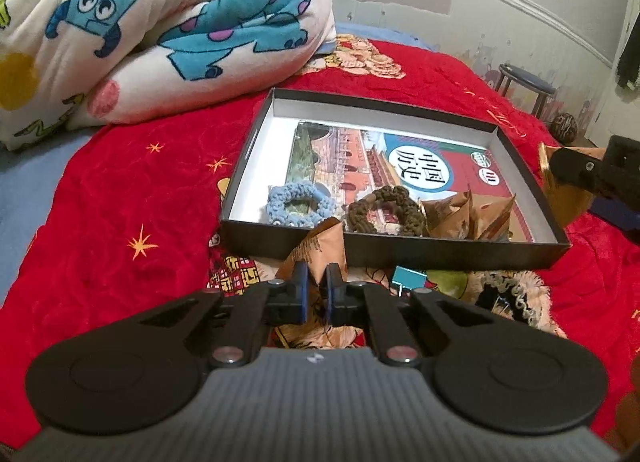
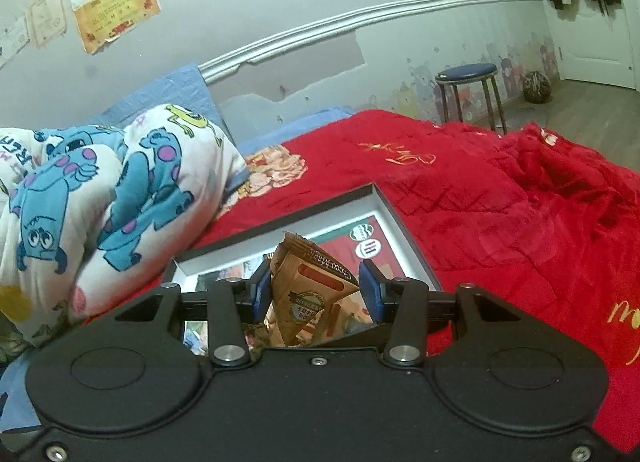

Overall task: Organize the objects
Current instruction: 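Lift both packets off the quilt and carry them toward the box, then carry both held packets over the box with both grippers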

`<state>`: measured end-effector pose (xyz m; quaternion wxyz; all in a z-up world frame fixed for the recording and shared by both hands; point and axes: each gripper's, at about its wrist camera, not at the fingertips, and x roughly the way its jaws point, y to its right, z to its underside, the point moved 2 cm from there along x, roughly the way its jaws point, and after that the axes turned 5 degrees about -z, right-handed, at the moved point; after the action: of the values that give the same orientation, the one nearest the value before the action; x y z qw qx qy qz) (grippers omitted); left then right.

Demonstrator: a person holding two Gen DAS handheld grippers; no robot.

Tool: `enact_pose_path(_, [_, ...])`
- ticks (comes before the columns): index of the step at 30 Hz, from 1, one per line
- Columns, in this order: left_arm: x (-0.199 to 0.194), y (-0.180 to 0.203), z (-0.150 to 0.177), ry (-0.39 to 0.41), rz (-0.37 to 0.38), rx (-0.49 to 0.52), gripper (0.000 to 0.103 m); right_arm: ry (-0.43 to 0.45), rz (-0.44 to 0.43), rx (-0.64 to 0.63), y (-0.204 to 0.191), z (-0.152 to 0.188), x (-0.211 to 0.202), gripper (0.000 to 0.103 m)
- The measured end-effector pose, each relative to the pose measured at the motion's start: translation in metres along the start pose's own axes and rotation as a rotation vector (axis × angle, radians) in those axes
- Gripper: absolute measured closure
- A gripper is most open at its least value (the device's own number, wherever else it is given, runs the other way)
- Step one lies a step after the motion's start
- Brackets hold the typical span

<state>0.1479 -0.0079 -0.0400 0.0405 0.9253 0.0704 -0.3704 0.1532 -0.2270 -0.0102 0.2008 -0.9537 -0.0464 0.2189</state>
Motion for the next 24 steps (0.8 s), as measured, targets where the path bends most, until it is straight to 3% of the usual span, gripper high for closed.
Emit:
enact_pose_path(12, [-0.012,-0.001,-0.006,0.042,0.036,-0.013,0.096,0.014,-0.026,0.014,-0.001,-0.005,-0.003,0.059])
enact_pose_path(24, [-0.022,-0.012,-0.013,0.070,0.058,-0.073,0.096,-0.013,-0.091,0.120,0.013,-0.006,0.000,0.059])
